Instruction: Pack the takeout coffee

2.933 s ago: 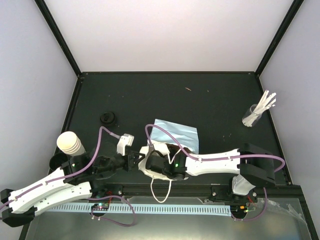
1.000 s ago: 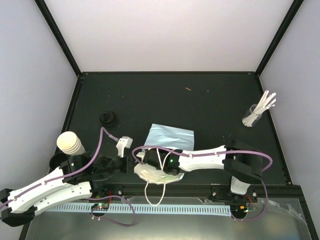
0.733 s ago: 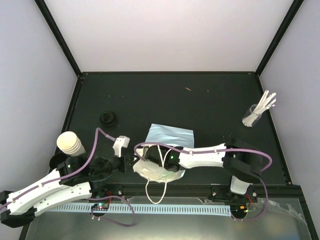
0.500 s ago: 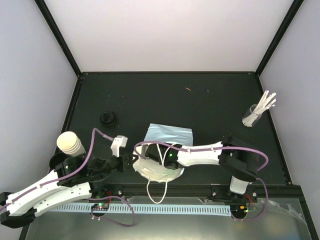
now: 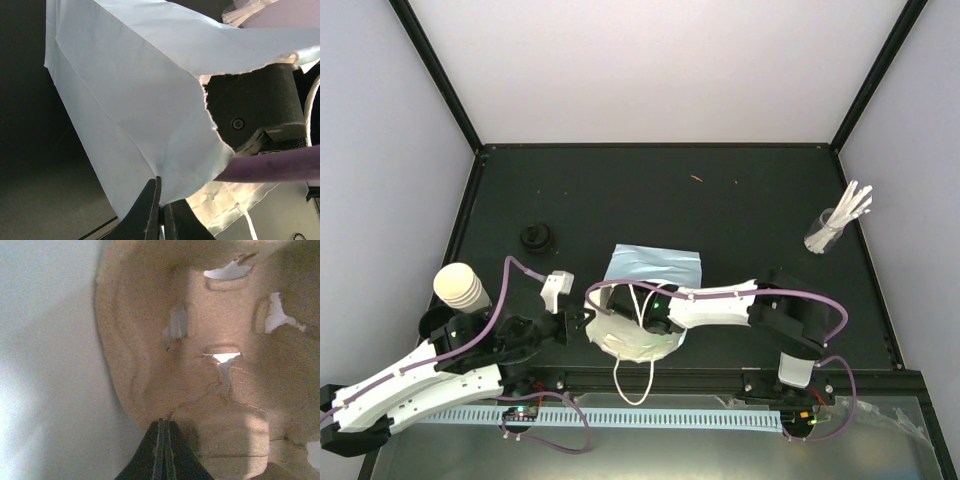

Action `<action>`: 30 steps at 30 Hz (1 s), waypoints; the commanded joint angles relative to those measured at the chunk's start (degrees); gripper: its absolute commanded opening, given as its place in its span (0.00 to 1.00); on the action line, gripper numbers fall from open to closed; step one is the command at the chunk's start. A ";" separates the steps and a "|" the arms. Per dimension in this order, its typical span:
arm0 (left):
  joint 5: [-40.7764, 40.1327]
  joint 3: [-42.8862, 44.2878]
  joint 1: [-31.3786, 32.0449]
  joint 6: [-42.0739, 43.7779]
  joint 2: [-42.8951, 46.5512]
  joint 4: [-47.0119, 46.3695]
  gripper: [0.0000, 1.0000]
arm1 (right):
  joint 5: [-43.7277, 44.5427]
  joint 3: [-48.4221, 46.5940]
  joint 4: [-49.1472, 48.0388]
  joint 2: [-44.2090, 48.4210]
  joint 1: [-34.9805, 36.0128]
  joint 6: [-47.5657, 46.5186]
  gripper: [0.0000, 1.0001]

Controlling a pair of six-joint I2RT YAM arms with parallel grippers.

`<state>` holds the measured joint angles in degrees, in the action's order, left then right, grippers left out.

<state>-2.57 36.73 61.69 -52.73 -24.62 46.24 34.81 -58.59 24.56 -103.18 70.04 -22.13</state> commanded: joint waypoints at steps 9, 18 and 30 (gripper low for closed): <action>3.99 0.95 0.36 -2.09 1.04 -3.41 0.02 | 0.52 0.37 0.78 5.29 -1.46 0.51 0.01; 4.06 -0.84 0.36 -2.90 1.22 -3.94 0.02 | 0.84 4.13 -4.17 12.65 4.97 1.19 0.01; 4.97 -1.87 0.36 -2.87 -0.11 -4.39 0.02 | 1.98 5.23 -2.36 22.94 11.36 2.53 0.01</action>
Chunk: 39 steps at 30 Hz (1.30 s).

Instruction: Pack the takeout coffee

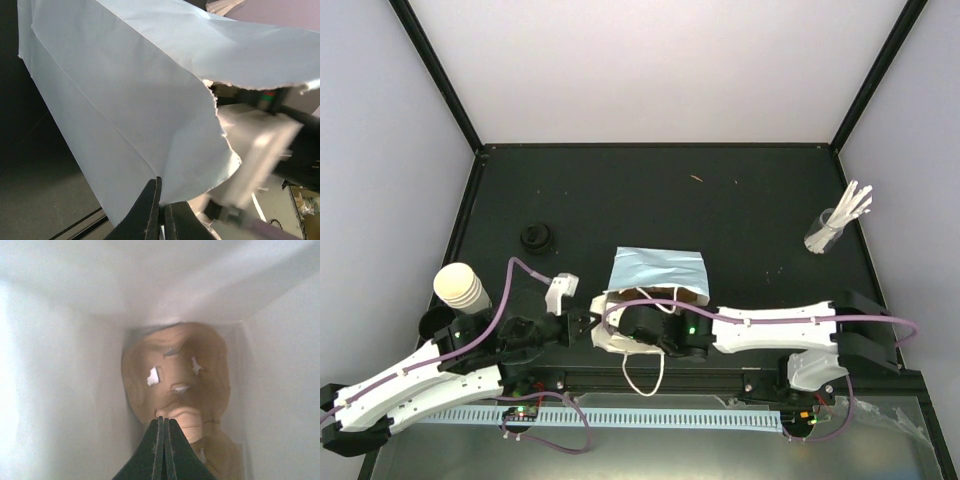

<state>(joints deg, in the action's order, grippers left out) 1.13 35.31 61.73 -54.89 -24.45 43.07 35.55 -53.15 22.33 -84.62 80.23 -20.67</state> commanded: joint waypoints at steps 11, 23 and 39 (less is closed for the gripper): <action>1.14 0.01 0.26 -0.74 -0.55 -2.66 0.02 | -8.49 -3.27 2.01 10.62 2.03 2.02 0.01; 1.21 -0.37 0.32 -0.84 -0.91 -2.99 0.02 | -22.14 -7.06 2.78 17.67 2.30 3.56 0.02; 1.74 -0.33 0.32 -1.34 -1.13 -3.08 0.02 | -16.99 -9.40 6.68 28.99 2.31 6.95 0.06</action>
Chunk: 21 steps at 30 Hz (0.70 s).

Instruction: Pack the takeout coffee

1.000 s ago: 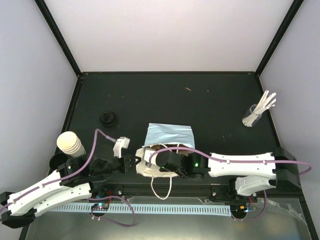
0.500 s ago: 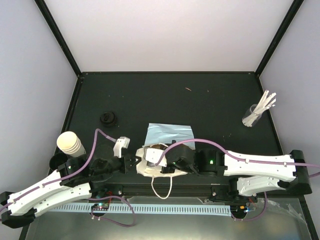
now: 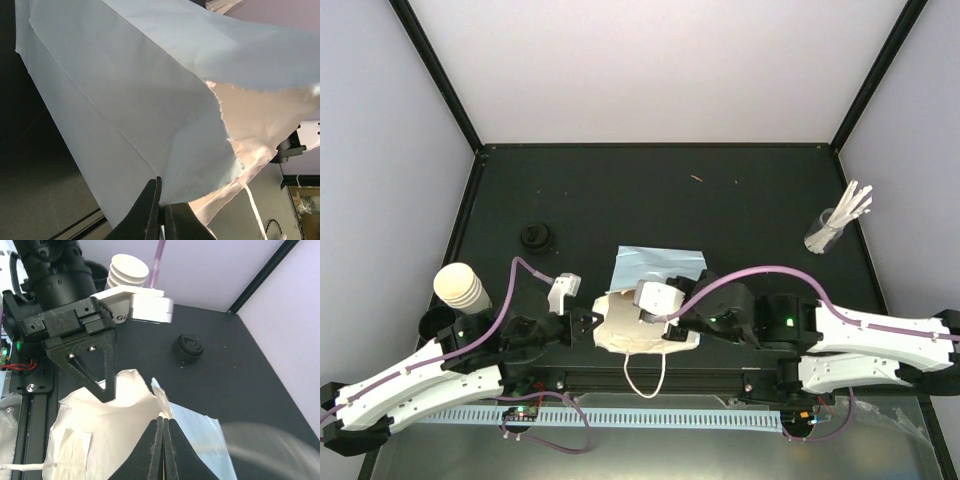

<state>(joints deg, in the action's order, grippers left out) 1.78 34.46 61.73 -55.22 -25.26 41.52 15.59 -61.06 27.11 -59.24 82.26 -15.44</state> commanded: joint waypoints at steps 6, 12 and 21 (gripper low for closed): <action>1.09 0.62 0.32 -1.12 -0.26 -1.53 0.02 | 8.41 0.69 5.93 9.14 0.25 3.58 0.12; 1.11 0.61 0.32 -1.20 -0.52 -1.67 0.02 | 14.24 4.05 9.92 12.65 0.23 5.58 0.31; 1.07 0.61 0.32 -1.12 -1.07 -2.06 0.02 | 15.64 5.68 12.40 12.93 0.23 6.43 0.58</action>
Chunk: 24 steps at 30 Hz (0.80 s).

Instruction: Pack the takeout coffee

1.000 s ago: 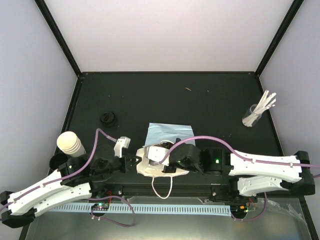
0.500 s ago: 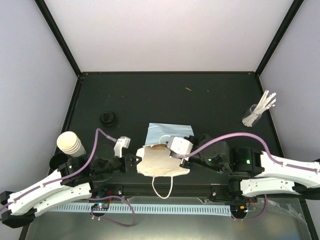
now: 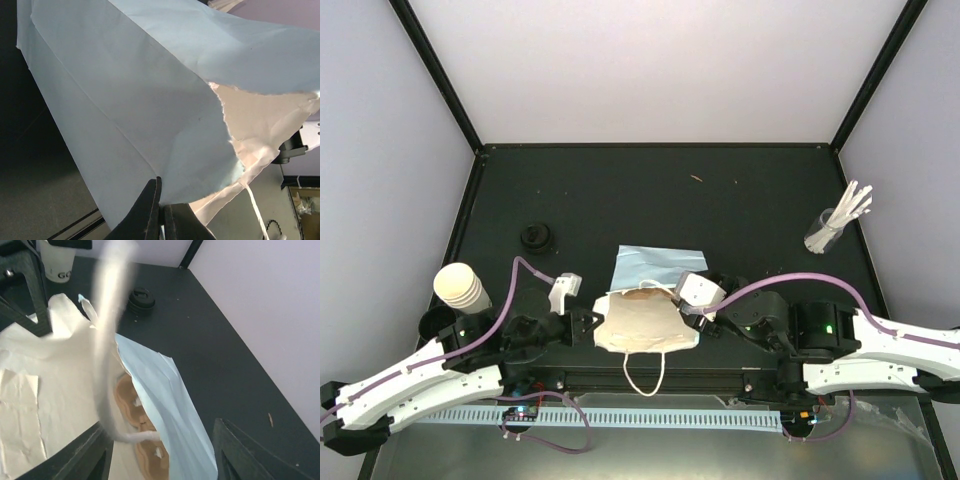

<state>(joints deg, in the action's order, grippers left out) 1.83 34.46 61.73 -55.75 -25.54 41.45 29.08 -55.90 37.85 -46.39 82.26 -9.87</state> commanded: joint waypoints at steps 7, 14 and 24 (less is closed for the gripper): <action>1.12 0.61 0.31 -0.68 -0.87 -1.90 0.02 | 3.89 0.62 2.63 -2.51 0.18 1.14 0.62; 1.08 0.70 0.32 -0.72 -0.86 -2.01 0.01 | 6.88 0.44 1.00 -1.83 0.13 0.61 0.63; 0.59 1.37 0.32 -0.55 -0.89 -2.42 0.01 | 6.72 0.38 -0.32 -2.97 -1.14 -0.59 0.59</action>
<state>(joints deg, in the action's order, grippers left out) 1.83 34.46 61.73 -55.79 -26.02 40.60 34.85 -55.57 39.09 -48.95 81.91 -9.76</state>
